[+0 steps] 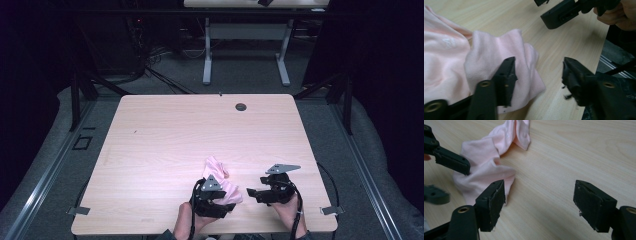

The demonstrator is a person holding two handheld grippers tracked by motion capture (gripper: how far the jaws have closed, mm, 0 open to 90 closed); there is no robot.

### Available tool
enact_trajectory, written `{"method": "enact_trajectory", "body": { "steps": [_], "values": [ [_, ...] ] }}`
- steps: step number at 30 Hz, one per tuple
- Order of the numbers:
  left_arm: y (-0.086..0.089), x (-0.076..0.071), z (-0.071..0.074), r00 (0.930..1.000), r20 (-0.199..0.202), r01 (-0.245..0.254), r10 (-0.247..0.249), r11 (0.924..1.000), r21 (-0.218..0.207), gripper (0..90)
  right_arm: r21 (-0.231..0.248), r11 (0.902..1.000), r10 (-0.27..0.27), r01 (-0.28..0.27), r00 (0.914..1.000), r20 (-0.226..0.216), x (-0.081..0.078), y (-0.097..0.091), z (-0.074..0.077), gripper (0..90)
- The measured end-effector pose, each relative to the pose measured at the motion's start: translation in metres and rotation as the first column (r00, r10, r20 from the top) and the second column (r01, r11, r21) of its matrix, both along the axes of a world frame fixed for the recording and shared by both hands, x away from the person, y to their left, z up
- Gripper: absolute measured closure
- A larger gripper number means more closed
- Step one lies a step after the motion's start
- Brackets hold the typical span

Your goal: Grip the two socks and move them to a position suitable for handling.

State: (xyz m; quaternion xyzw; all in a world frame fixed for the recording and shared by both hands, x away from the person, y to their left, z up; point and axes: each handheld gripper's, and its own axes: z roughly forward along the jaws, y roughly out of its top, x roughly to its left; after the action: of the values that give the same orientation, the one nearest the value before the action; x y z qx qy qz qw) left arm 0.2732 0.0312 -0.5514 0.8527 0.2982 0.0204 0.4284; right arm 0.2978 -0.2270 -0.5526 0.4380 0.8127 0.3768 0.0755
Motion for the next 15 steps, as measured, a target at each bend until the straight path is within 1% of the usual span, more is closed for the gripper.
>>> {"method": "enact_trajectory", "body": {
  "steps": [2, 3, 4, 5, 6, 8, 9, 10, 11, 12, 13, 14, 15],
  "values": [
    [0.01, -0.001, 0.007, 0.9987, 0.041, -0.031, 0.031, 0.9995, -0.005, 36.8, -0.006, 1.0, 0.0, 0.0, 1.0, -0.002, -0.001, 0.0, 0.001, 27.8],
    [0.014, -0.001, 0.01, 0.9971, 0.055, -0.051, 0.052, 0.9987, -0.004, 35.3, 0.007, 1.0, -0.003, 0.003, 1.0, -0.007, -0.002, 0.0, 0.002, 30.1],
    [0.02, 0.001, 0.012, 0.9946, 0.071, -0.076, 0.076, 0.9971, -0.001, 35.0, 0.007, 1.0, 0.001, -0.001, 1.0, -0.004, -0.004, 0.001, 0.003, 31.5],
    [0.025, 0.003, 0.013, 0.9924, 0.071, -0.101, 0.101, 0.9949, -0.007, 35.4, 0.016, 0.9998, 0.014, -0.014, 0.9999, -0.003, -0.006, 0.005, 0.005, 33.4],
    [0.031, 0.006, 0.013, 0.9907, 0.068, -0.118, 0.118, 0.993, -0.007, 36.9, 0.01, 0.9995, 0.03, -0.03, 0.9995, 0.0, -0.009, 0.009, 0.006, 35.4],
    [0.04, 0.016, 0.01, 0.9905, 0.034, -0.133, 0.133, 0.991, -0.014, 37.4, -0.004, 0.9979, 0.064, -0.064, 0.9979, 0.004, -0.014, 0.021, 0.005, 39.3],
    [0.042, 0.019, 0.008, 0.9902, 0.019, -0.138, 0.138, 0.9904, -0.009, 38.1, -0.01, 0.9965, 0.083, -0.083, 0.9966, 0.002, -0.015, 0.028, 0.004, 41.0],
    [0.043, 0.022, 0.007, 0.9913, 0.01, -0.132, 0.132, 0.9913, -0.003, 40.1, -0.037, 0.9938, 0.105, -0.105, 0.9945, -0.011, -0.016, 0.038, -0.002, 45.9],
    [0.043, 0.025, 0.005, 0.9911, 0.003, -0.133, 0.133, 0.9911, 0.003, 40.1, -0.037, 0.9938, 0.105, -0.105, 0.9945, -0.011, -0.016, 0.038, -0.002, 45.9],
    [0.042, 0.027, 0.003, 0.9915, -0.009, -0.129, 0.129, 0.9916, 0.009, 41.1, -0.042, 0.9921, 0.117, -0.118, 0.993, -0.016, -0.016, 0.042, -0.004, 47.8],
    [0.041, 0.029, 0.002, 0.993, -0.015, -0.117, 0.117, 0.993, 0.02, 43.4, -0.043, 0.9917, 0.121, -0.121, 0.9926, -0.016, -0.015, 0.046, -0.007, 51.1],
    [0.039, 0.03, 0.0, 0.9931, -0.013, -0.116, 0.116, 0.9929, 0.025, 47.1, -0.05, 0.9912, 0.122, -0.123, 0.9924, -0.015, -0.015, 0.048, -0.009, 53.4],
    [0.037, 0.031, -0.001, 0.9939, -0.014, -0.108, 0.109, 0.9932, 0.044, 49.7, -0.054, 0.9906, 0.125, -0.126, 0.992, -0.015, -0.013, 0.05, -0.01, 56.3]
  ]
}}
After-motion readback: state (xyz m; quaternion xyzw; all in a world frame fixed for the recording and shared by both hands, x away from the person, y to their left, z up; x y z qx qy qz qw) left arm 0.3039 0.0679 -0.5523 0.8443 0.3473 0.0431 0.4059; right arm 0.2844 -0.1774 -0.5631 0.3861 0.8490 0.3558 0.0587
